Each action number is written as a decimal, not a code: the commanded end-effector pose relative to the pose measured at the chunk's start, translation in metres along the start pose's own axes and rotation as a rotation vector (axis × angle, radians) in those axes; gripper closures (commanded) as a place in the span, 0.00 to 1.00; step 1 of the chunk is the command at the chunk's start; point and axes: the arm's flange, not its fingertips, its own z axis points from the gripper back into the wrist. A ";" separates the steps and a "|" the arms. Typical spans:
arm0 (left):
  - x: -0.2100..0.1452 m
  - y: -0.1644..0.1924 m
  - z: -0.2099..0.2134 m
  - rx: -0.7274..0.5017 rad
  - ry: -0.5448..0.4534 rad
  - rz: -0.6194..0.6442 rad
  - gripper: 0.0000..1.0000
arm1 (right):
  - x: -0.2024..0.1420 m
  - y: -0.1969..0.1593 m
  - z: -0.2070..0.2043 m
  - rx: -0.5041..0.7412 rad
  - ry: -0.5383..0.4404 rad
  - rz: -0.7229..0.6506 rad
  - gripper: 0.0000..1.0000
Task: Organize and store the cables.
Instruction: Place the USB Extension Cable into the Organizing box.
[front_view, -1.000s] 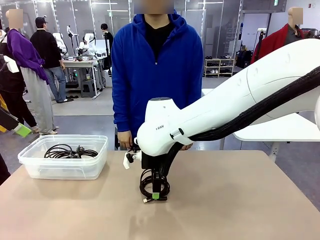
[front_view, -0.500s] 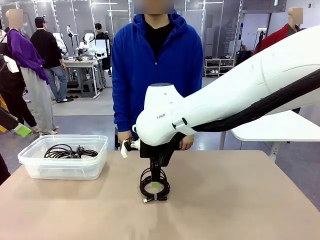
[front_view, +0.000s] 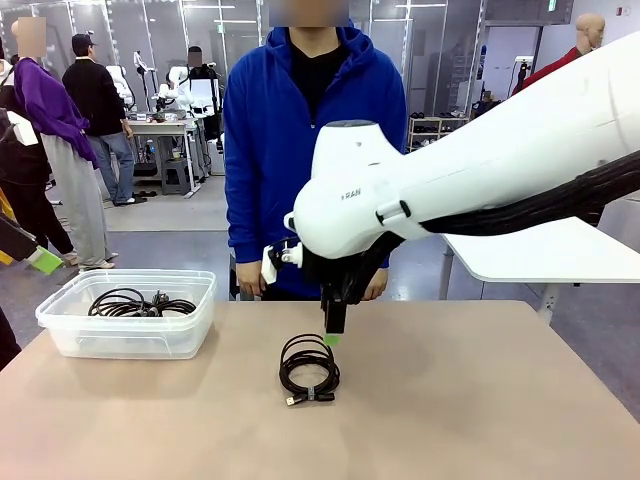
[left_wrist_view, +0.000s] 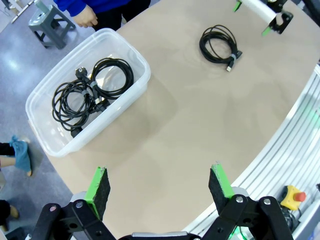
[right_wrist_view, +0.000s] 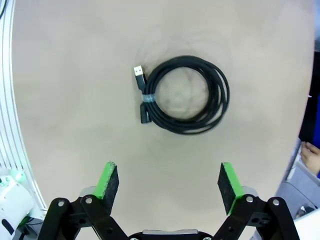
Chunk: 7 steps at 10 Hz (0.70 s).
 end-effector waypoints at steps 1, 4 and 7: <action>0.002 -0.001 0.002 0.008 0.016 0.006 0.00 | -0.033 0.009 0.027 -0.028 -0.042 -0.039 0.00; 0.002 -0.001 0.002 0.008 0.016 0.006 0.00 | -0.092 0.010 0.084 -0.128 -0.034 -0.214 0.00; 0.000 0.000 0.000 0.000 0.000 0.000 0.00 | -0.149 0.015 0.119 -0.204 -0.049 -0.373 0.00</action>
